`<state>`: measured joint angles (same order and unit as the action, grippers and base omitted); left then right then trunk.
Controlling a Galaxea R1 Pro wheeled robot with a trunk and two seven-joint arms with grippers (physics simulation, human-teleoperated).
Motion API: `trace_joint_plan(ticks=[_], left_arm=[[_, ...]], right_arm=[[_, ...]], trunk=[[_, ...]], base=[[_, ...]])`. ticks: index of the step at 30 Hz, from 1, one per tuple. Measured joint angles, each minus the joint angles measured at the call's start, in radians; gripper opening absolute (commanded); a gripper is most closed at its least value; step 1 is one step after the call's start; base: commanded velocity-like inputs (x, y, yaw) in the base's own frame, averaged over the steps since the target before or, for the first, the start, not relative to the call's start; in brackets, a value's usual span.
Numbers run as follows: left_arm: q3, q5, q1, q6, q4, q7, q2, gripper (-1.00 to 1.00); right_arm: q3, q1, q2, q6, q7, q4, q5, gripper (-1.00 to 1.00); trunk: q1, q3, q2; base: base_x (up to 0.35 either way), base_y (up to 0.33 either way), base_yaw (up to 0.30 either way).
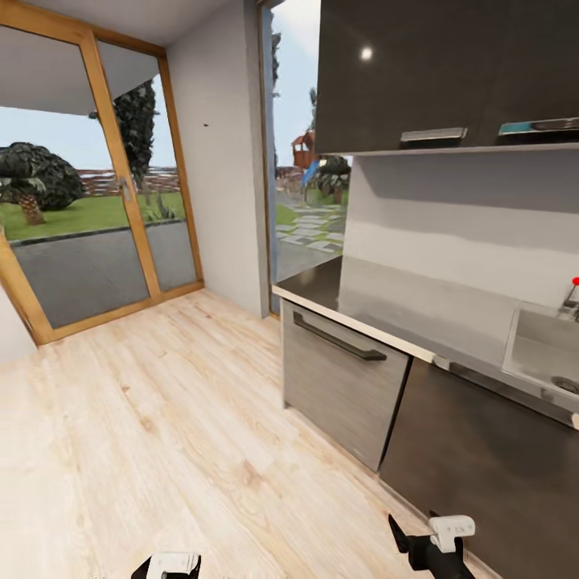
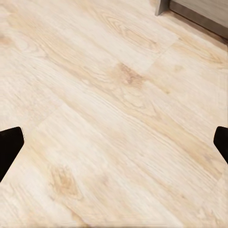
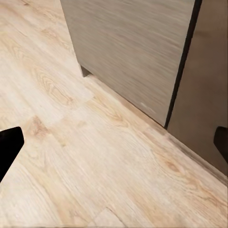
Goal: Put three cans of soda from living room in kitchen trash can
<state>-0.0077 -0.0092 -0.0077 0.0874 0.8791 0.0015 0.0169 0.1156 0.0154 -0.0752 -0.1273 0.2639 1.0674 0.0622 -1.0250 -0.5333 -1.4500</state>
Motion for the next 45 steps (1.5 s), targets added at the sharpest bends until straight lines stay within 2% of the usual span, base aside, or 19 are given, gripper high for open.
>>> trace_joint_plan(ticks=[7,24,45], left_arm=[[0.000,0.000,0.000,0.000,0.000,0.000,0.000,1.00],[0.000,0.000,0.000,0.000,0.000,0.000,0.000,1.00],[0.000,0.000,0.000,0.000,0.000,0.000,0.000,1.00]], right_arm=[[-0.018,0.000,0.000,0.000,0.000,-0.004,0.001,1.00],[-0.021,0.000,0.000,0.000,0.000,-0.004,0.001,1.00],[-0.024,0.000,0.000,0.000,0.000,-0.005,0.001,1.00]], trunk=[[0.000,-0.008,0.000],[0.000,-0.025,0.000],[0.000,-0.028,0.000]], base=[[0.000,0.000,0.159],[0.000,0.000,0.191],[0.000,0.000,0.237]])
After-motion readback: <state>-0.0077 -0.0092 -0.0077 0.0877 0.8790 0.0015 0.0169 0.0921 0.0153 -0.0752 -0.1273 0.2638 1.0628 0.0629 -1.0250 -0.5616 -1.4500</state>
